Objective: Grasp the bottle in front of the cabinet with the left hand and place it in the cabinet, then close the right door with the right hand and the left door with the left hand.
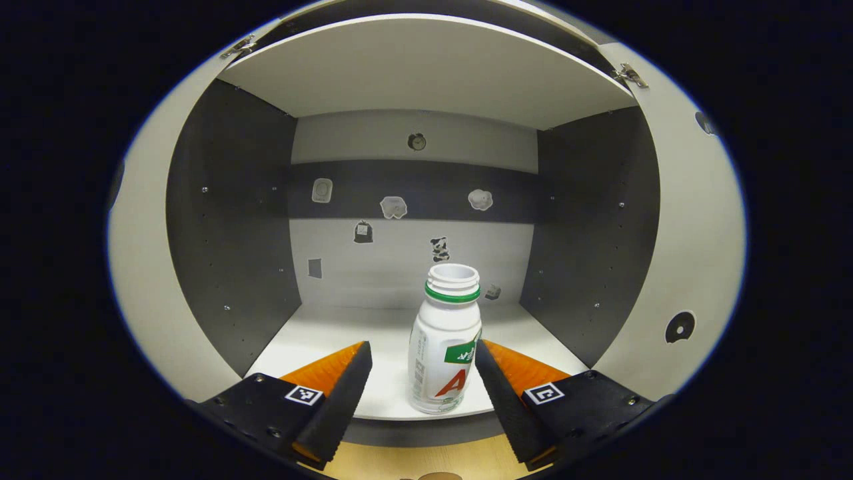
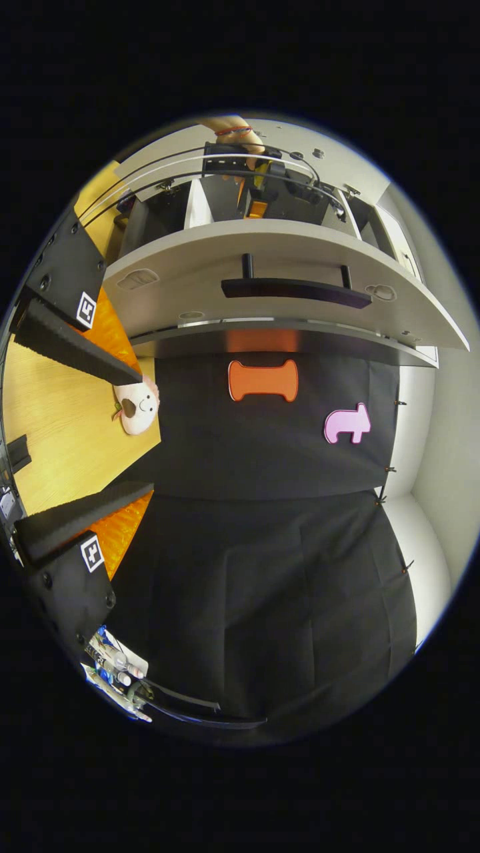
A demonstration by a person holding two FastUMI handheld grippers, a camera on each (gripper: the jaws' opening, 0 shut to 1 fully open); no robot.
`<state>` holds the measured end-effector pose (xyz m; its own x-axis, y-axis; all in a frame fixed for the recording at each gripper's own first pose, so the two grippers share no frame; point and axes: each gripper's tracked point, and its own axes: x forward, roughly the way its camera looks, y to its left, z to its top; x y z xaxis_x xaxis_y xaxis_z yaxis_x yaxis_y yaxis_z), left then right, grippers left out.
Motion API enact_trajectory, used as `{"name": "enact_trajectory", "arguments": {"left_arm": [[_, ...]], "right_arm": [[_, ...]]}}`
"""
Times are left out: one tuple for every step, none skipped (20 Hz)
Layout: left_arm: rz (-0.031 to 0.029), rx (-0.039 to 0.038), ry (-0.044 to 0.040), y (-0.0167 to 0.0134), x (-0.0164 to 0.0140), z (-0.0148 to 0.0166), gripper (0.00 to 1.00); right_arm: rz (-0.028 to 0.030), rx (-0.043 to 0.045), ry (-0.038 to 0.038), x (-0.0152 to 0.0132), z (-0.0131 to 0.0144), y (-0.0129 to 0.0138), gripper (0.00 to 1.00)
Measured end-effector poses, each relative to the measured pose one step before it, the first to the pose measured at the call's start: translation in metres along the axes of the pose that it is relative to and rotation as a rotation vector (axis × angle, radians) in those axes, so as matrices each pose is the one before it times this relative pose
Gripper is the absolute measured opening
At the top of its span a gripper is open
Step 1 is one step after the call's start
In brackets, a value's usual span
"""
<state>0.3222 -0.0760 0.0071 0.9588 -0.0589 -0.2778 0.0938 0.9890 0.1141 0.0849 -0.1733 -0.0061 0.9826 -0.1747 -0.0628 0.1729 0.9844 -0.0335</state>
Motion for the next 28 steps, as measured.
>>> {"name": "enact_trajectory", "arguments": {"left_arm": [[-0.00064,0.00565,-0.00785,0.00159,-0.00698,0.00077,0.95],[-0.00305,0.00269,-0.01114,0.00249,-0.00788,0.0034,0.95],[-0.00464,-0.00074,-0.01219,0.00161,-0.01022,0.00317,0.95],[-0.00479,-0.00412,-0.01134,0.00191,-0.00958,0.00261,0.95],[-0.00574,-0.00426,-0.01377,0.00236,-0.00937,0.00357,0.95],[-0.0029,-0.00192,-0.01584,0.00344,-0.00999,0.00462,0.95],[0.00084,0.00093,-0.01558,0.00407,-0.0103,0.00418,0.95],[0.00317,0.00424,-0.01545,0.00516,-0.00963,0.00514,0.95],[0.00533,0.00601,-0.01557,0.00586,-0.01229,0.0058,0.95],[0.00862,0.00475,-0.01663,0.00635,-0.01113,0.0052,0.95],[0.01162,0.00233,-0.01376,0.00748,-0.01159,0.00489,0.95],[0.01933,-0.00232,-0.01169,0.00888,-0.01134,0.00417,0.95],[0.01729,-0.00777,-0.01289,0.0086,-0.01066,0.00471,0.95],[0.00529,-0.01085,-0.01322,0.00601,-0.00977,0.00436,0.95],[0.0017,-0.01046,-0.00887,0.00457,-0.01041,0.00411,0.93],[-0.00117,-0.00891,-0.0071,0.00497,-0.00967,0.00275,0.93],[0.00065,-0.00395,-0.00803,0.0065,-0.01347,0.00366,0.95],[0.00141,0.0033,-0.00583,0.00698,-0.01405,0.00525,0.95],[-0.00043,0.00608,-0.00042,0.00479,-0.00937,0.00051,0.95],[0.00068,0.00795,-0.00412,0.00533,-0.01118,0.00136,0.95],[0.00114,0.00802,-0.00504,0.00531,-0.01074,0.00173,0.95],[0.00521,0.00779,-0.00383,0.00718,-0.0097,0.00109,0.95],[0.00554,0.00623,-0.00477,0.00551,-0.0106,0.00069,0.95],[0.00649,0.00165,-0.00576,0.00665,-0.00847,0.00048,0.95],[0.00591,-0.0039,-0.00561,0.00646,-0.00811,0.00057,0.95],[0.0037,-0.00976,-0.00091,0.00572,-0.00737,-0.00107,0.95],[0.00156,-0.01216,0.00241,0.00508,-0.00778,-0.00193,0.95],[0.00186,-0.01129,0.00255,0.0058,-0.0059,-0.00201,0.95]], "right_arm": [[-0.00003,-0.0017,-0.00163,0.00122,0.00026,0.00131,0.96],[0.0002,0.00012,-0.00211,0.00166,-0.00019,0.00207,1.0],[0.00264,-0.00006,-0.00294,0.00119,0.00126,0.00227,1.0],[0.00319,-0.00293,-0.00524,0.00267,0.00212,0.00319,1.0],[0.00443,-0.00367,-0.00742,0.0024,0.00279,0.00216,1.0],[0.00682,-0.00388,-0.00404,0.00321,0.00278,0.00391,0.96],[0.00968,-0.00525,-0.00343,0.00464,0.00302,0.00443,0.96],[0.00569,-0.00441,-0.00225,0.00246,0.00166,0.0019,0.96],[0.00569,-0.00149,-0.00494,0.0007,0.00068,0.00096,0.96],[0.00471,0.00302,-0.00218,0.00246,0.00332,0.0032,0.96],[0.00633,0.00768,0.00296,0.00338,0.00173,0.0039,0.96],[0.0096,0.01078,0.00449,0.00196,-0.00058,0.00379,0.96],[0.00919,0.01059,0.00593,0.00207,-0.00215,0.00363,0.96],[0.00759,0.00565,0.00067,0.00175,0.00029,0.0049,0.96],[0.0067,-0.00055,0.00069,0.00067,0.00162,0.00381,0.96],[0.00704,-0.0043,0.00049,0.00089,0.00018,0.00425,0.96],[0.00776,-0.00486,0.00044,0.00098,-0.00181,0.0044,0.96],[0.00994,-0.00367,0.00254,0.00067,-0.00155,0.0045,0.96],[0.01055,0.0002,0.00533,0.00031,-0.00105,0.00517,0.96],[0.00583,0.00312,0.00611,-0.00027,-0.00241,0.00408,0.96],[0.00445,0.00233,0.00149,0.00024,-0.00064,0.00324,0.96],[-0.00004,-0.00025,0.0009,-0.00059,-0.00017,0.00235,0.96],[-0.0058,-0.00389,-0.00167,-0.00094,0.00041,-0.00033,0.96],[-0.00487,-0.00797,-0.00459,-0.00101,0.00052,-0.00042,0.96],[-0.002,-0.00653,-0.00712,-0.00198,0.00105,-0.00007,0.96],[0.0001,-0.00469,-0.00492,-0.001,0.00203,0.00056,0.96],[0.00073,-0.00445,0.00139,0.0,-0.00036,0.00167,0.95],[0.0038,0.00074,0.00632,0.00014,-0.00105,0.00219,0.95]]}}
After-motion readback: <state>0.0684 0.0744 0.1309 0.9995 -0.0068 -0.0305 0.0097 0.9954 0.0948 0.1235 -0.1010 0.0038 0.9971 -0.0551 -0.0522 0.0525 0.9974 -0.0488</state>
